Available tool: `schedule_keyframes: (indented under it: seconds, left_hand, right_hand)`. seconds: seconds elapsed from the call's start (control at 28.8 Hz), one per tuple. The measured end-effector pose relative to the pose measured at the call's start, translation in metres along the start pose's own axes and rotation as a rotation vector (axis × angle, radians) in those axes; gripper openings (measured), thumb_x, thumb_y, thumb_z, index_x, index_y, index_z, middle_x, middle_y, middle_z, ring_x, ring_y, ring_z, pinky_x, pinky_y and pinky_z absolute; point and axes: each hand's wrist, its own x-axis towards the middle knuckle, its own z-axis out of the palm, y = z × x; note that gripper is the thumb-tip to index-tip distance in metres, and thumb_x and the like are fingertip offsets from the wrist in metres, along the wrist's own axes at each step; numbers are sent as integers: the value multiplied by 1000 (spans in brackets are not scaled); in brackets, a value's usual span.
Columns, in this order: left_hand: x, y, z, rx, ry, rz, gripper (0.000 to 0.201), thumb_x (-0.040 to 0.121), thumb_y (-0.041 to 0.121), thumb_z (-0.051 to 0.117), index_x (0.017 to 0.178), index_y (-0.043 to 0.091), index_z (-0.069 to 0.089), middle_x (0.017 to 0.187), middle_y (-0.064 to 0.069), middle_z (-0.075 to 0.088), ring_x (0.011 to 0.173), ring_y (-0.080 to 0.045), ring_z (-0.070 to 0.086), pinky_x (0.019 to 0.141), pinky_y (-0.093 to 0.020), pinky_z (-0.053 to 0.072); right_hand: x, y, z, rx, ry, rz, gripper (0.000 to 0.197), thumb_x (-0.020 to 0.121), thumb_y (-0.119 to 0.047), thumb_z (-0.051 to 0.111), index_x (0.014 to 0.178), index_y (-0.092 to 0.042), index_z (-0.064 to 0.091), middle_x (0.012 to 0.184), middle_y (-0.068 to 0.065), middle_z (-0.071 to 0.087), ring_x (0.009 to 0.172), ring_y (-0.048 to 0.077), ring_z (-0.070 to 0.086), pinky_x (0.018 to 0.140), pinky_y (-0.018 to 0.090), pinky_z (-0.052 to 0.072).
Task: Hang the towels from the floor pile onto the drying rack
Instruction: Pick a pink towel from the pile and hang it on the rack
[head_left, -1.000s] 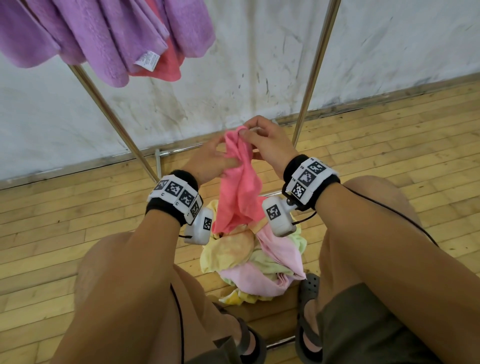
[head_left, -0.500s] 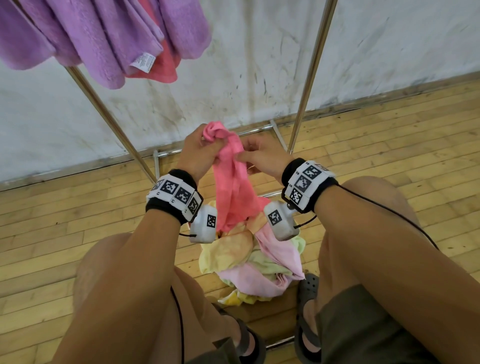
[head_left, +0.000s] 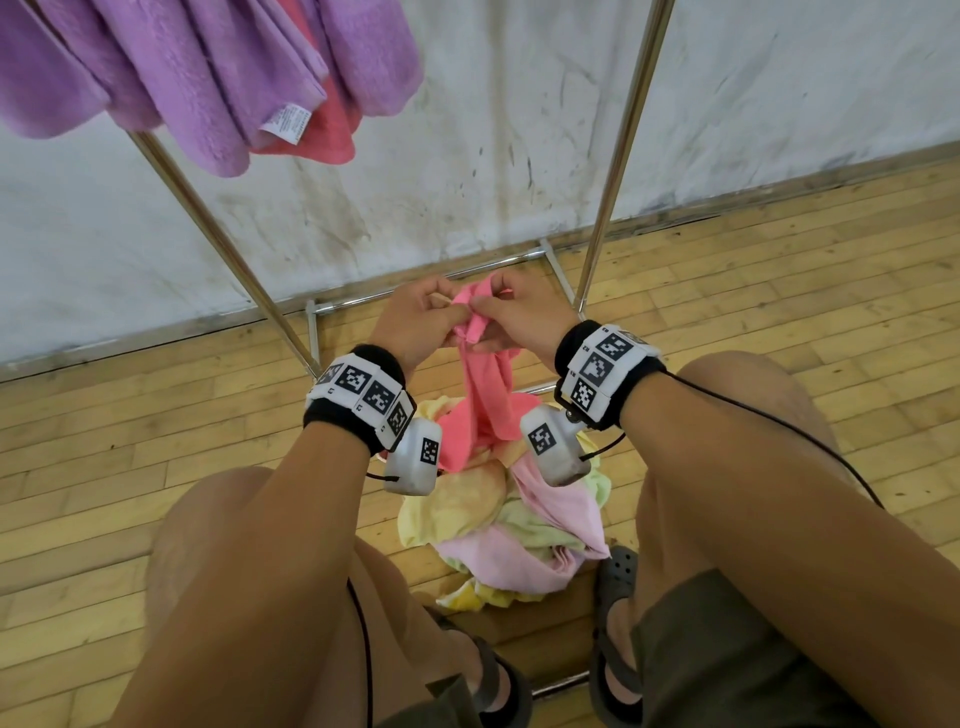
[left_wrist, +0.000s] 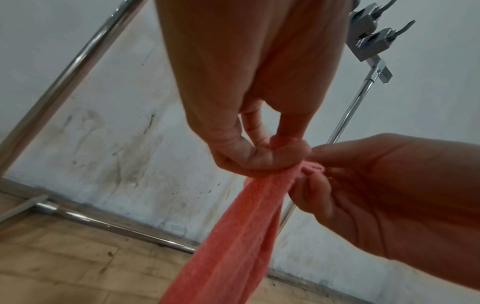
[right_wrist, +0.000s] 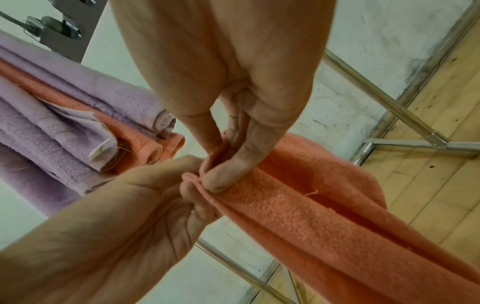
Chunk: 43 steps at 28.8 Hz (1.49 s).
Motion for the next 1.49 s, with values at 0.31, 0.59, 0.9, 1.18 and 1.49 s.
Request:
schedule_keyframes:
  seconds: [0.31, 0.59, 0.9, 1.18, 1.49]
  left_hand:
    - [2, -1, 3, -168, 72, -77, 14, 95, 4, 52, 108, 8, 52, 84, -10, 67, 73, -19, 65, 68, -30, 60]
    - [1, 1, -2, 14, 29, 4, 30, 96, -2, 42, 111, 8, 67, 80, -5, 64, 71, -17, 61, 69, -28, 55]
    - [6, 29, -16, 305, 91, 210, 7, 85, 27, 69, 82, 21, 71, 82, -3, 70, 80, -20, 65, 80, -38, 54]
    - [-3, 108, -39, 439, 154, 291, 34, 95, 37, 56, 75, 10, 60, 67, 0, 55, 66, -18, 49, 69, -35, 42]
    - [-35, 216, -62, 515, 208, 458, 8, 89, 24, 69, 87, 18, 66, 76, -2, 63, 67, -21, 54, 64, -30, 44]
  right_hand:
    - [-3, -2, 0, -145, -86, -92, 38, 79, -13, 81, 110, -3, 61, 95, 10, 70, 83, 26, 72, 79, 39, 62]
    - [3, -2, -9, -303, -28, -186, 16, 84, -8, 73, 100, -8, 72, 83, 1, 70, 76, 16, 67, 81, 40, 61]
    - [-1, -58, -15, -576, 35, -356, 15, 87, -14, 67, 97, -18, 78, 90, -3, 75, 84, 13, 70, 83, 32, 59]
    - [-23, -141, -14, -494, 225, -439, 18, 84, -11, 66, 96, -19, 78, 91, -4, 73, 86, 9, 64, 78, 20, 49]
    - [-54, -239, -25, -529, 359, -540, 13, 82, -14, 69, 91, -18, 78, 89, -3, 73, 82, 7, 62, 67, 13, 44]
